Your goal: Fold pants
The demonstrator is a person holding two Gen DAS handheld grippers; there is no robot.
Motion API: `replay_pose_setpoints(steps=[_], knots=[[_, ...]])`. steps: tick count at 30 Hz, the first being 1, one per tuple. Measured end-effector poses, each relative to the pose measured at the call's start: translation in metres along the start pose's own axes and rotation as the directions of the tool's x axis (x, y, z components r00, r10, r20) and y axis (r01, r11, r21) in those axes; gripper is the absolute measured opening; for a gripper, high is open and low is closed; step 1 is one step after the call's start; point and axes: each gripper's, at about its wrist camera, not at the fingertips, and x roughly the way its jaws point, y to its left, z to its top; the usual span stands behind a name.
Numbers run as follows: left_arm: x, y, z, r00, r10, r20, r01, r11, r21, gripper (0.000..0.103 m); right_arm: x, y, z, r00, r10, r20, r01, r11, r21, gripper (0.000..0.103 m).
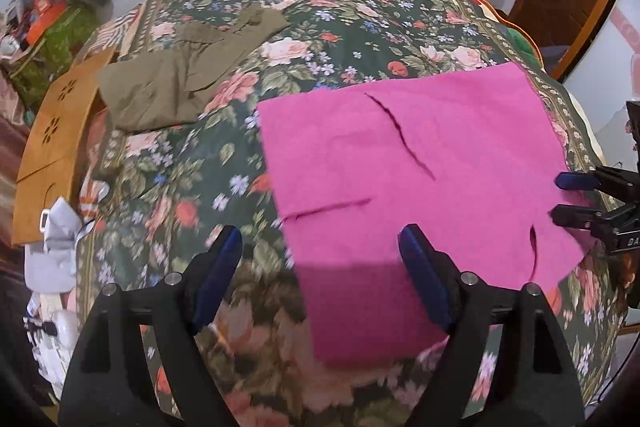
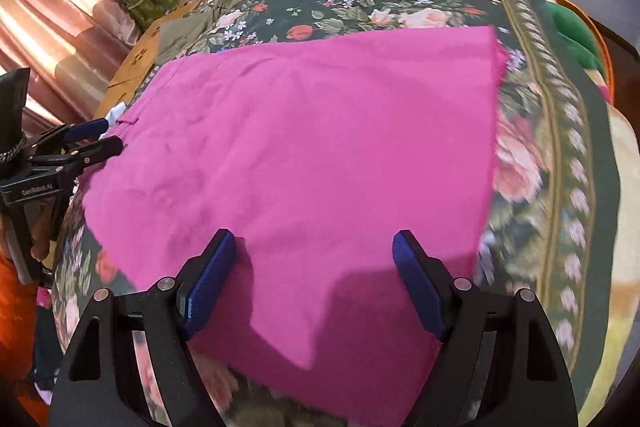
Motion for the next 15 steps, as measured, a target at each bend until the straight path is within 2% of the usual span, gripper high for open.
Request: replay_pose_setpoints(steps=[8,11,15], knots=[[-0.024,0.007,-0.018,0.998,0.044,0.038,-0.042,0.998,-0.053,0.081,-0.013,0.004,-0.016,0.997,-0.061,0.044,0.06,0.998,0.01,0.078],[-0.037,0.009,-0.019,0.996,0.066,0.064,-0.06,0.994,-0.089,0.081,-0.022,0.006,-0.017,0.997,-0.039,0.069,0.037,0.999,0.034,0.078],[-0.058,0.011,-0.017,0.992,0.039,0.123,-0.019,0.988,-0.155,0.081,-0.042,0.02,-0.008,0.987,-0.025,0.157,0.019,0.999,0.037,0.078]])
